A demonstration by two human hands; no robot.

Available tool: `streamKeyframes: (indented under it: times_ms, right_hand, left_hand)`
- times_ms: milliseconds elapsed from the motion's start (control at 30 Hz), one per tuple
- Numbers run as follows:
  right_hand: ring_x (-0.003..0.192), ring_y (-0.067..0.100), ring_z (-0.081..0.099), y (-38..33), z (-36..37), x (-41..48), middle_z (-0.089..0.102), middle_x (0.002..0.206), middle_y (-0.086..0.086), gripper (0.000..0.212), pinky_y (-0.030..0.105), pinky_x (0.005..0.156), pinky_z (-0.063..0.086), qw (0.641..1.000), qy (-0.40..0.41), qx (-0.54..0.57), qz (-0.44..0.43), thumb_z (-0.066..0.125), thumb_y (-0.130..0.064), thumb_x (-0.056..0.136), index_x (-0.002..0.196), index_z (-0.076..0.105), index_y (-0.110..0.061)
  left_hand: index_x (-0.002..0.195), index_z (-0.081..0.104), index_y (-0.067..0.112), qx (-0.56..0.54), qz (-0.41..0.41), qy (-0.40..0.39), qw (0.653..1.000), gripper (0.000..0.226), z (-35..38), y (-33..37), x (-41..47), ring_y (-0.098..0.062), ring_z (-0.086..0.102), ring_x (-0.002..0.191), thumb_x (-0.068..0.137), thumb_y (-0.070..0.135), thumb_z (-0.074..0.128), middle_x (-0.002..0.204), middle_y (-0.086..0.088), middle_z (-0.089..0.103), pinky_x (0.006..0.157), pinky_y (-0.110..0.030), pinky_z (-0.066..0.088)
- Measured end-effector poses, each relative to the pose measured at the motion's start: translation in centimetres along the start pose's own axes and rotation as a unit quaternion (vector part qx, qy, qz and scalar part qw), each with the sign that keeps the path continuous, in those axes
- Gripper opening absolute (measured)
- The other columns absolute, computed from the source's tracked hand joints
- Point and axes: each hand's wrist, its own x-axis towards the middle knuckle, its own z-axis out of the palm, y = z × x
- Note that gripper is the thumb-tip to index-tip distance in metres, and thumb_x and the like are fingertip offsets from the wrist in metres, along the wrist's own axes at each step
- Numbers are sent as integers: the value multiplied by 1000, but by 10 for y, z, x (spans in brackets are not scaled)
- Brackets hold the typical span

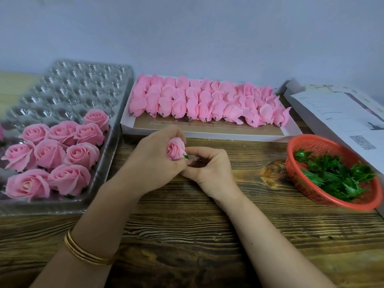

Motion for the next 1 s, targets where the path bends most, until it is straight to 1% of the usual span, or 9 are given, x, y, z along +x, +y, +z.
streamKeyframes:
  times_ms: [67, 167, 267, 400, 467, 567, 833, 933, 1000]
  right_hand:
    - [80, 6, 66, -1, 0, 0, 76, 93, 9, 40, 21, 79, 55, 1000, 1, -5, -2, 77, 16, 70, 105, 75, -2]
    - [86, 11, 68, -3, -1, -1, 76, 97, 14, 40, 29, 85, 56, 1000, 0, -18, 11, 77, 15, 70, 107, 74, 0]
    - [84, 14, 68, -5, -2, -1, 76, 95, 14, 39, 34, 82, 57, 1000, 0, -17, 23, 77, 14, 70, 106, 75, -1]
    - [79, 9, 65, -3, 2, -1, 76, 91, 13, 34, 25, 77, 55, 1000, 2, -7, 22, 79, 12, 71, 102, 76, -2]
    - [77, 12, 61, -3, 3, -1, 75, 89, 19, 32, 29, 76, 54, 1000, 3, -2, 30, 80, 10, 71, 101, 75, -1]
    - [74, 13, 57, -3, 3, -1, 70, 80, 13, 31, 26, 74, 51, 999, 0, 2, 34, 80, 9, 72, 101, 75, 0]
    - [71, 8, 56, -3, 5, 0, 65, 76, 7, 31, 17, 70, 49, 999, -3, 0, 39, 80, 7, 73, 104, 74, 1]
    - [71, 9, 56, -3, 5, 0, 64, 76, 8, 32, 19, 71, 50, 999, -5, 7, 42, 80, 8, 73, 103, 74, 0]
    - [72, 10, 58, -3, 5, 0, 65, 77, 7, 34, 20, 73, 51, 999, -13, 7, 45, 81, 6, 72, 104, 74, -3]
  left_hand:
    - [94, 55, 31, 2, 2, -12, 1000, 27, 0, 1, 0, -6, 56, 81, 81, 24, 77, 89, 11, 60, 64, -19, 38]
    - [91, 55, 31, 21, 11, -23, 999, 25, 2, 2, 1, -4, 54, 83, 82, 26, 77, 89, 12, 59, 65, -19, 37]
    - [91, 55, 29, 40, 11, -17, 999, 21, 5, 3, 2, -5, 53, 83, 84, 26, 75, 90, 10, 58, 64, -20, 36]
    - [94, 52, 26, 65, 0, -25, 998, 19, 8, 4, 4, -9, 52, 84, 88, 23, 69, 93, 7, 56, 63, -21, 35]
    - [97, 49, 26, 80, -9, -33, 996, 17, 10, 5, 4, -11, 51, 86, 91, 23, 64, 96, 5, 54, 63, -22, 34]
    - [101, 45, 25, 98, -16, -49, 994, 15, 11, 6, 4, -12, 49, 88, 94, 23, 59, 99, 4, 51, 62, -21, 33]
    - [96, 43, 27, 101, -11, -60, 993, 17, 8, 5, 6, -8, 48, 84, 93, 20, 59, 94, 10, 49, 63, -23, 33]
    - [93, 42, 28, 103, -9, -60, 993, 19, 7, 4, 6, -9, 48, 85, 93, 20, 59, 94, 9, 50, 65, -27, 33]
    - [87, 40, 32, 97, -5, -63, 993, 24, 6, 3, 7, -8, 49, 85, 92, 19, 60, 93, 10, 50, 65, -26, 34]
